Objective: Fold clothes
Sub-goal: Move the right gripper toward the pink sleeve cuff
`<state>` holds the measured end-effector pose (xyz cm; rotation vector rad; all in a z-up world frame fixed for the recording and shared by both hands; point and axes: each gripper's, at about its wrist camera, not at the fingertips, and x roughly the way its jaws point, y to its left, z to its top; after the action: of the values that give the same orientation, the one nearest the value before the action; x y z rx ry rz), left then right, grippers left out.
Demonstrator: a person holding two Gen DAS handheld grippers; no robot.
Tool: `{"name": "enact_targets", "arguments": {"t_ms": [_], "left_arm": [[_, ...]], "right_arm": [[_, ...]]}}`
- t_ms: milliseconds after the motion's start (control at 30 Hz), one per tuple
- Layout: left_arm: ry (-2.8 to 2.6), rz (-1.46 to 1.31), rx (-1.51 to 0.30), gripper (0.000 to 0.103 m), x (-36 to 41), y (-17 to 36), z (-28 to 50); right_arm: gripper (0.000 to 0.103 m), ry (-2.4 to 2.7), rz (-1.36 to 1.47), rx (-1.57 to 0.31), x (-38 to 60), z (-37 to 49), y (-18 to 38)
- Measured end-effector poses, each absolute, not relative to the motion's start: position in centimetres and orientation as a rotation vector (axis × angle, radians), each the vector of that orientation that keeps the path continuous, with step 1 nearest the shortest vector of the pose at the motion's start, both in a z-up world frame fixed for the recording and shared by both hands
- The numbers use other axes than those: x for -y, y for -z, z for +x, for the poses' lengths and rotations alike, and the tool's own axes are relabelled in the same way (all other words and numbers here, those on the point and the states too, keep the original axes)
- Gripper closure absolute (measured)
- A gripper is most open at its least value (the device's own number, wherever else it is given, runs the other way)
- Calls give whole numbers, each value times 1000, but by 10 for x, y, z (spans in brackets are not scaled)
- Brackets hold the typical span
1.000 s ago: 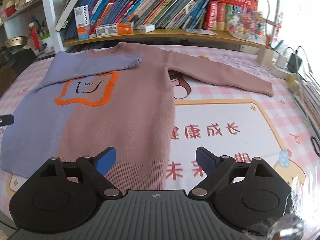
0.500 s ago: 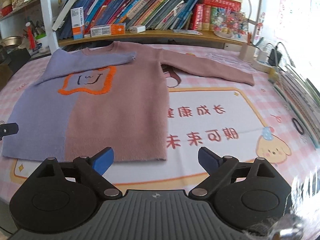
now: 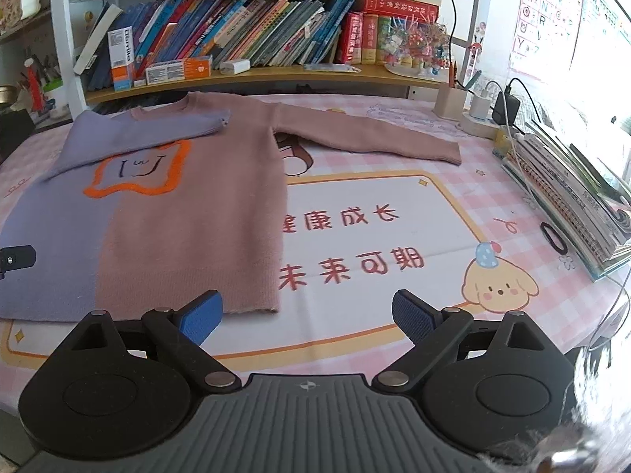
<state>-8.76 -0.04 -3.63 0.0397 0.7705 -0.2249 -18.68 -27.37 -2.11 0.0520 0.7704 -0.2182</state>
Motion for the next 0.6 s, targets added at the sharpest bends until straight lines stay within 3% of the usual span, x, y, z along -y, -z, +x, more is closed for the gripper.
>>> {"name": "enact_targets", "arguments": {"t_ms": [600], "left_arm": [[58, 51, -792, 15, 122, 42, -67]], "right_arm": [[10, 81, 72, -780, 406, -108, 33]]}}
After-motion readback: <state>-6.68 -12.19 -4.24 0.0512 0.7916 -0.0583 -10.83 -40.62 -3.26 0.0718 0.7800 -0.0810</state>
